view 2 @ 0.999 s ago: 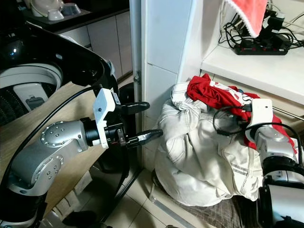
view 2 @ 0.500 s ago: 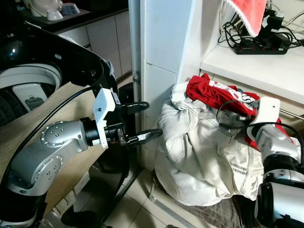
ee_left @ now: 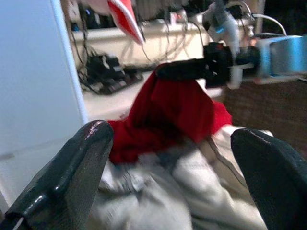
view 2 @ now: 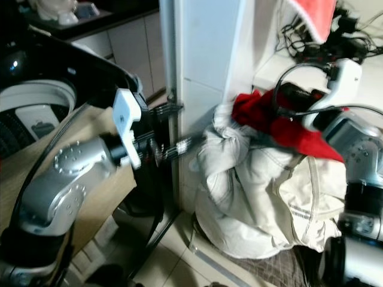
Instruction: Clothes washing
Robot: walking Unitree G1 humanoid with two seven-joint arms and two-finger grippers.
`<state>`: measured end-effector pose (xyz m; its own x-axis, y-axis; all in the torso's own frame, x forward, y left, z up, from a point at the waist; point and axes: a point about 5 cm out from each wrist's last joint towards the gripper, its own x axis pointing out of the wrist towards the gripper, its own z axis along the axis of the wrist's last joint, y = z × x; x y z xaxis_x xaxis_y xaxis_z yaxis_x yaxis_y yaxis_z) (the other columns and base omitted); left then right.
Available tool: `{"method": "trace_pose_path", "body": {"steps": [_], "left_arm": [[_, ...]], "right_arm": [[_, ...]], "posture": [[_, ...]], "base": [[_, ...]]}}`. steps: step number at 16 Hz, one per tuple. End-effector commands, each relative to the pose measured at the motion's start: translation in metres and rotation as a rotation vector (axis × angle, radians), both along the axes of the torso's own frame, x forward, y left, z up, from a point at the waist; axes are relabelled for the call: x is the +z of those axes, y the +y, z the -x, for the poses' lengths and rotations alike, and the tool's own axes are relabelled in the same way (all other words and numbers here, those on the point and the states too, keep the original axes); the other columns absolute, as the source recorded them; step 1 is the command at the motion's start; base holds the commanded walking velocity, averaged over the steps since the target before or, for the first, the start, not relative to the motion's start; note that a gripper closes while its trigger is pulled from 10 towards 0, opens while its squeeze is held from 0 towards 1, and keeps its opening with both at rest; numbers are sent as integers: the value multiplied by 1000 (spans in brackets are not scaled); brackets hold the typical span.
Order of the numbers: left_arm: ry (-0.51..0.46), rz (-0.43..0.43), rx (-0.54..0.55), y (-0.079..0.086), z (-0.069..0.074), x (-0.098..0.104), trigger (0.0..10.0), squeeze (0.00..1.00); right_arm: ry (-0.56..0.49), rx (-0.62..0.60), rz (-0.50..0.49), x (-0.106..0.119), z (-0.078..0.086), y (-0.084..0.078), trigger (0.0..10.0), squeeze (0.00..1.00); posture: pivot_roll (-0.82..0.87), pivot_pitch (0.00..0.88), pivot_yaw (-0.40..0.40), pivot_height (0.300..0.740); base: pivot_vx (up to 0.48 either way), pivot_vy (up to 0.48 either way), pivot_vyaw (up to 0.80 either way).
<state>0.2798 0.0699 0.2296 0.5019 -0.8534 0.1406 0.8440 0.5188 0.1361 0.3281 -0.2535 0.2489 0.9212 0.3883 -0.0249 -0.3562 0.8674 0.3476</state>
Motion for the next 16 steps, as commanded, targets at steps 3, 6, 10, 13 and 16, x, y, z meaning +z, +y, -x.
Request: {"method": "trace_pose_path", "body": {"steps": [3, 6, 10, 13, 16], "left_arm": [[-114, 93, 102, -2, -12, 23, 10000, 0], [-71, 255, -47, -20, -2, 36, 10000, 1000], [-68, 200, -111, -35, 6, 25, 10000, 1000], [-18, 158, -178, -44, 12, 12, 10000, 0], [25, 172, -228, -58, 16, 5, 10000, 0]], "right_arm": [[-147, 251, -3, 40, 26, 40, 0, 0], [-195, 417, -42, 57, 46, 69, 0, 0], [-197, 454, -63, 59, 53, 78, 0, 0], [-211, 494, -86, 63, 59, 84, 0, 0], [-208, 510, -97, 64, 62, 89, 0, 0]], "posture": [[-92, 0, 27, 740], [-97, 0, 18, 740], [-97, 0, 15, 740], [-95, 0, 10, 740], [-96, 0, 13, 740]], "base": [[0, 0, 0], [0, 0, 0], [0, 0, 0], [0, 0, 0], [0, 0, 0]]}}
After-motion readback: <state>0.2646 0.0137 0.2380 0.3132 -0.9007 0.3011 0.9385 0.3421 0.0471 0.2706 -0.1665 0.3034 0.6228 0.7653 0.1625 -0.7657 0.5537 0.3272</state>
